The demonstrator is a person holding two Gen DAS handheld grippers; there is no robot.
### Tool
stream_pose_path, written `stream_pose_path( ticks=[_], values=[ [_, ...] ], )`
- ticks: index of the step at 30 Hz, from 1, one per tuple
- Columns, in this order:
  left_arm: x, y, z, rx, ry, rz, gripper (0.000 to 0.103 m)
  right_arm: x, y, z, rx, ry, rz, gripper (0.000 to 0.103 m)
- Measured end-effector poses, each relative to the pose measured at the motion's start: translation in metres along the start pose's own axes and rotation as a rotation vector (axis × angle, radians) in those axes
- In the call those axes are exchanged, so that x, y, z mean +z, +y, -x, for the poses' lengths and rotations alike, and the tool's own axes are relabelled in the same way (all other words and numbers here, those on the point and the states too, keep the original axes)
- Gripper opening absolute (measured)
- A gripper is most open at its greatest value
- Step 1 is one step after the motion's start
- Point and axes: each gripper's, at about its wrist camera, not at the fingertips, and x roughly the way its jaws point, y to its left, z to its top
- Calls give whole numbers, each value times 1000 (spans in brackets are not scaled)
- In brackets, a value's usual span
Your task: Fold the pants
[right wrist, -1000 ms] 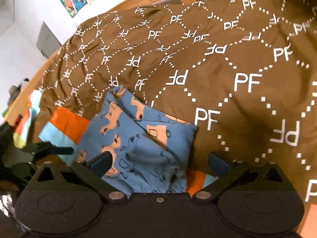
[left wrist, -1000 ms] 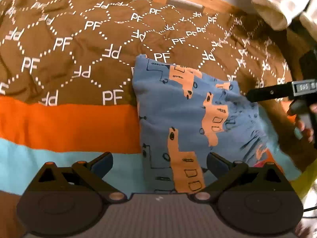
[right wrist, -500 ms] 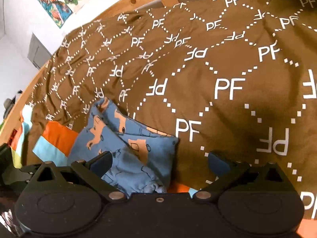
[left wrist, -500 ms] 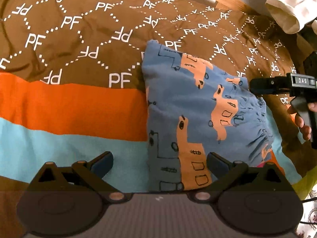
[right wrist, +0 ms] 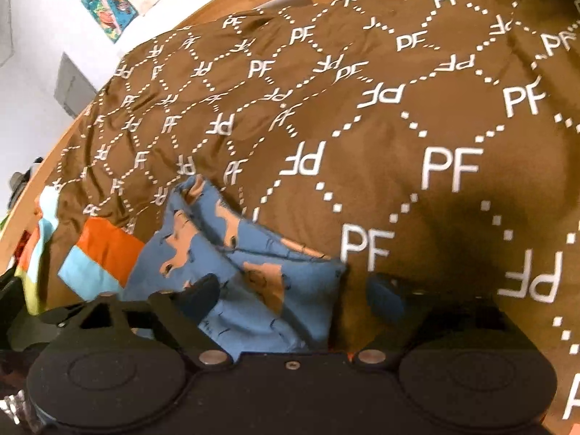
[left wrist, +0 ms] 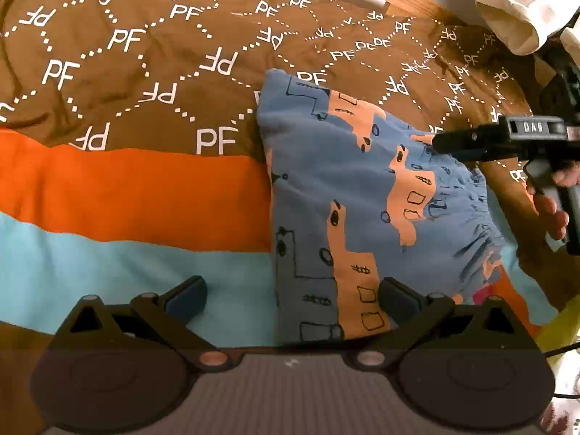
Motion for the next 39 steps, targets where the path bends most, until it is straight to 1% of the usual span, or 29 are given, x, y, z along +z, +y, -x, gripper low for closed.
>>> stream_pose_path(
  ticks=[2,3,4,5,7,9,10,13,15,17,18,20,22,24,26,29,35,39],
  values=[
    [2,3,2,-17,3,31,103,-2,-2,0,21,11,-1,81],
    [3,6,5,-37,-6,65,103,-3,-3,0,33,15,-8,79],
    [3,9,7,-60,-17,95,103,-3,-5,-1,45,20,-20,77],
    [3,13,8,-90,-28,130,103,-4,-7,-1,58,25,-35,77],
    [3,19,9,-149,-35,185,103,-3,-12,-3,110,46,-82,78],
    [4,22,5,-168,-25,203,102,-3,-16,-4,154,53,-111,81],
    [4,23,4,-169,-25,201,99,-2,-17,-4,166,57,-113,82],
    [5,23,4,-163,-27,189,91,0,-16,-7,168,72,-88,81],
    [6,24,4,-160,-24,190,86,1,-15,-6,151,74,-62,74],
    [7,24,5,-160,-19,197,77,-1,-13,-5,118,69,-37,53],
    [7,24,5,-164,-15,200,74,-1,-13,-5,102,68,-25,49],
    [7,25,6,-174,0,196,56,-4,-13,-4,99,67,-14,36],
    [9,23,6,-184,20,185,50,-5,-10,-1,95,58,0,30],
    [9,18,7,-159,15,161,44,-5,-1,1,82,49,39,28],
    [11,13,7,-123,21,135,34,-6,6,2,51,50,72,24],
    [14,8,9,-95,31,121,28,-7,16,2,0,45,110,22],
    [16,-2,14,-65,28,92,21,-8,39,1,-131,37,148,19],
    [19,-8,23,-59,5,55,18,-9,57,9,-179,9,223,14]
  ],
)
